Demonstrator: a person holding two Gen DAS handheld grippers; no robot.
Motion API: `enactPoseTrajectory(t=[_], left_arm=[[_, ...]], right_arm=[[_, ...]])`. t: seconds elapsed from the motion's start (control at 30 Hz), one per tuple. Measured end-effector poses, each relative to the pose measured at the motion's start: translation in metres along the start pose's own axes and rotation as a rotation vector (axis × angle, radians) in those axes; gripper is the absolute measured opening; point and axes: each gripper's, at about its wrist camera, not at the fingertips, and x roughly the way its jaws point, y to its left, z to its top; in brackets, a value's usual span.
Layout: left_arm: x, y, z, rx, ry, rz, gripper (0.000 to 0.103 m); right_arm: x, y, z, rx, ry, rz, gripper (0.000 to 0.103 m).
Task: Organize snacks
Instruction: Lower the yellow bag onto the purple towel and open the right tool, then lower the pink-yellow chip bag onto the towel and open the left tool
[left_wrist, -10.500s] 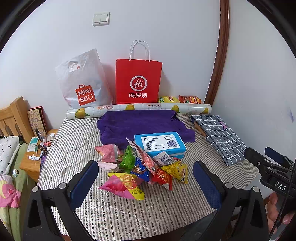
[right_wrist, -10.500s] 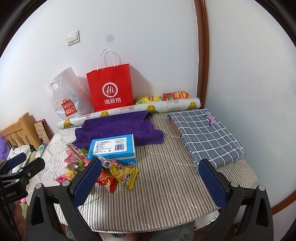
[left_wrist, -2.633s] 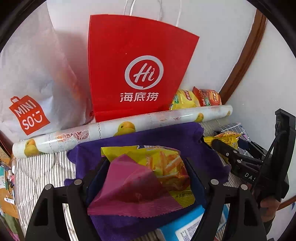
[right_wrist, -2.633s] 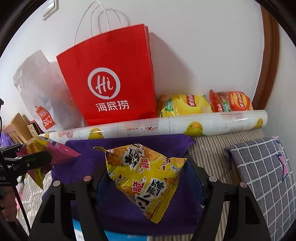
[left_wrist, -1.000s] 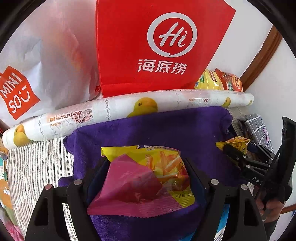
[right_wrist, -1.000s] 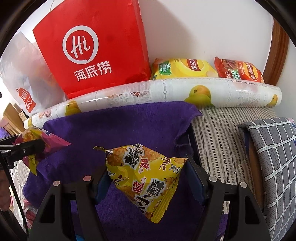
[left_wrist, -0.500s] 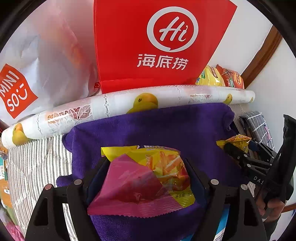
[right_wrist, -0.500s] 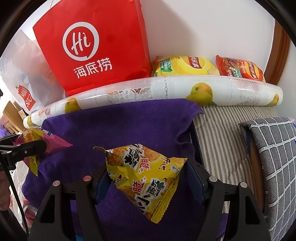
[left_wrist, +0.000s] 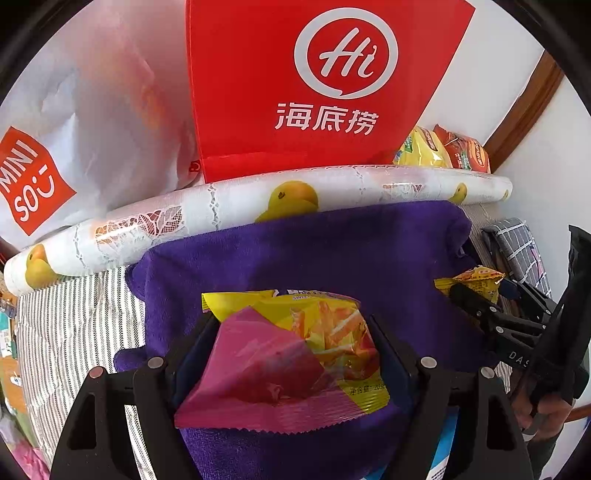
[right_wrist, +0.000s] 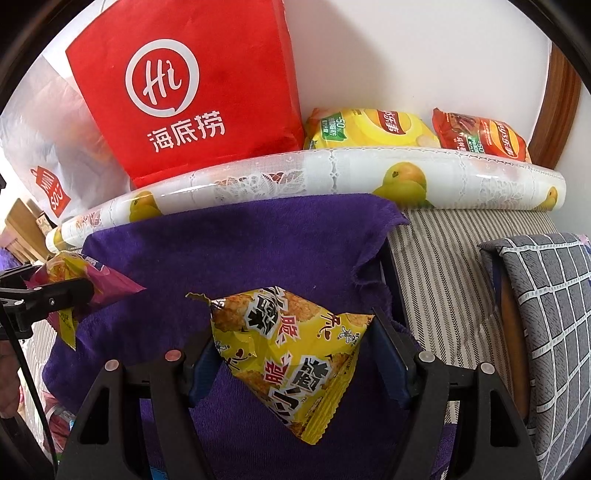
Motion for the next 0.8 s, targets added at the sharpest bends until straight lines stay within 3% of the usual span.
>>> enactPoseTrajectory(t=[0.27,0.47,0.63,0.8], left_arm=[[-0.001,0.001,0.001,0.000,0.007,-0.004,0.080],[-0.002,0.004,0.001,-0.029,0.021,-0.054,0.084],[-0.016,0.001,0.000,-0.019,-0.010,-0.052,0.092],[-0.029,0.000,-0.001,-0.004,-0.031,-0.065,0.092]], right_arm=[[0.001,0.002,0.001,-0.004,0.005,0.001,0.076],[-0.001,0.003,0.001,0.001,0.007,0.008,0.079],[-0.010,0.008,0.003,-0.006,-0.030,0.015,0.089],[-0.027,0.013,0.009,0.008,-0.082,0.037,0.089]])
